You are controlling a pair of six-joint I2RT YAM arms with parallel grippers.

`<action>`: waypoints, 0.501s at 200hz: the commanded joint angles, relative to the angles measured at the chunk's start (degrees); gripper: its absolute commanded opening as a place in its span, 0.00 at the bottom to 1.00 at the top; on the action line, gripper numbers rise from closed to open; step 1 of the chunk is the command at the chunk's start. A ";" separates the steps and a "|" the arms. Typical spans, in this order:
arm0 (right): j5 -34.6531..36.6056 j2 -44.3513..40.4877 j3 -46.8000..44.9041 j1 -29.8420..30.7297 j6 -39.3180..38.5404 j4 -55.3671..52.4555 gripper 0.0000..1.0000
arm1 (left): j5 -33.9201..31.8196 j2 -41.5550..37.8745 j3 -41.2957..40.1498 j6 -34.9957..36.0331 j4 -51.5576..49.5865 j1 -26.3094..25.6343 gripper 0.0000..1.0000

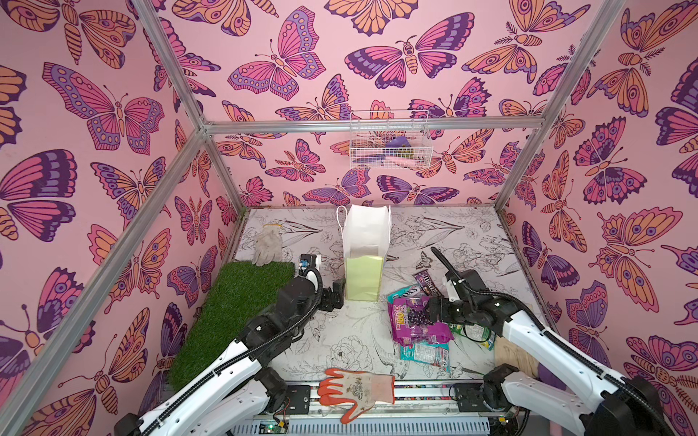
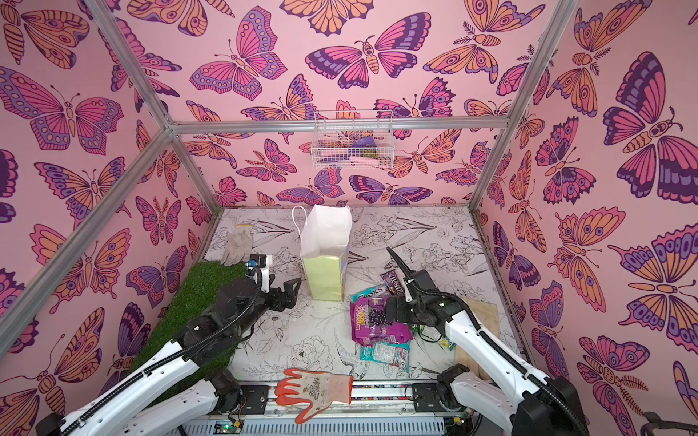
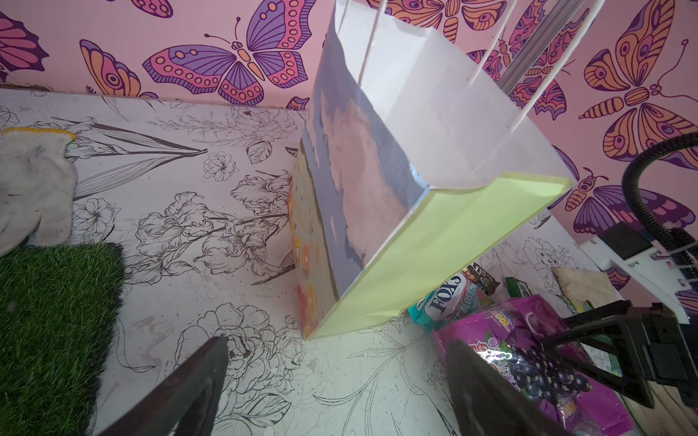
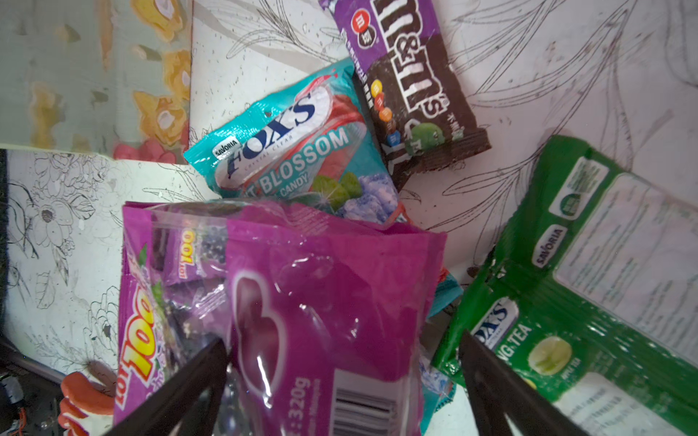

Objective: Place the snacks into the paper bag
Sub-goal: Pick up the snack.

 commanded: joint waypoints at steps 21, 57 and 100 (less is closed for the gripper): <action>-1.98 0.96 -0.44 0.92 0.93 0.11 0.93 | -0.09 -1.12 -1.43 -0.75 -1.19 -0.27 0.92; -3.87 0.61 -1.09 1.23 1.28 0.85 0.89 | 0.00 -1.38 -1.52 -0.93 -1.19 -0.38 0.92; -3.70 1.22 -1.10 1.46 0.94 0.02 0.85 | -0.07 -1.27 -1.52 -1.19 -1.09 -0.36 0.92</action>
